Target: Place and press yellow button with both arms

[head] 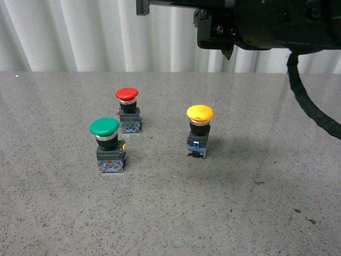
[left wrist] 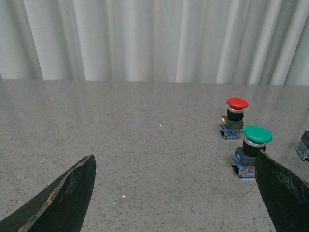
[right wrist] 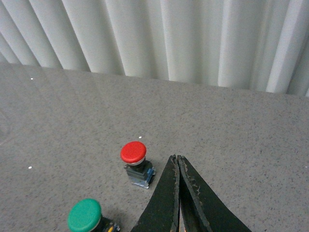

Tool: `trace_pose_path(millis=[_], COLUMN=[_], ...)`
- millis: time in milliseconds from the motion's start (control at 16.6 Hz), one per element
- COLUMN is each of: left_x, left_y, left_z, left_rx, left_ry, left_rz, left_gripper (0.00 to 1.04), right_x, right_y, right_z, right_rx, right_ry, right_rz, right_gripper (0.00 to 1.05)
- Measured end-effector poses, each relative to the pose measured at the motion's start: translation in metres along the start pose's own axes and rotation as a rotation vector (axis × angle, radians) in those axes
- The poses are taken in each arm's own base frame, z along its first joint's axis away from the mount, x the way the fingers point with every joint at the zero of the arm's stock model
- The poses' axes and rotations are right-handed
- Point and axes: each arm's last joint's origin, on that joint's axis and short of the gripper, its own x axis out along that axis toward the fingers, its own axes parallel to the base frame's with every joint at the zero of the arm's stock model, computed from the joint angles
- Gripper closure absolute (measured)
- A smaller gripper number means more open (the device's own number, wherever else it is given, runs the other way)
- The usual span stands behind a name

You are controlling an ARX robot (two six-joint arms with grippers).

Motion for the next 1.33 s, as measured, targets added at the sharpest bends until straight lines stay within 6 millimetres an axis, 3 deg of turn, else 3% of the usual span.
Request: trace_pose_path(millis=[241,361,482,602,1325], left_x=[0.000,0.000,0.000,0.000,0.000], left_y=[0.000,0.000,0.000,0.000,0.000], left_z=[0.000,0.000,0.000,0.000,0.000], left_rx=[0.000,0.000,0.000,0.000,0.000], left_ry=[0.000,0.000,0.000,0.000,0.000], left_rz=[0.000,0.000,0.001,-0.001,0.000], left_gripper=[0.07,0.07,0.07,0.07,0.07], right_x=[-0.059,-0.096,-0.140,-0.174,-0.214], right_y=[-0.001,-0.003,-0.028,-0.058,-0.091], right_z=[0.011,0.003,-0.015,-0.040,-0.085], right_rx=[0.054,0.047,-0.053,-0.080,-0.103], right_ry=[-0.067,-0.098,-0.156,-0.178,-0.180], right_rz=[0.026,-0.004,-0.349,-0.487,-0.447], right_gripper=[1.03,1.03,1.03,1.03,1.03])
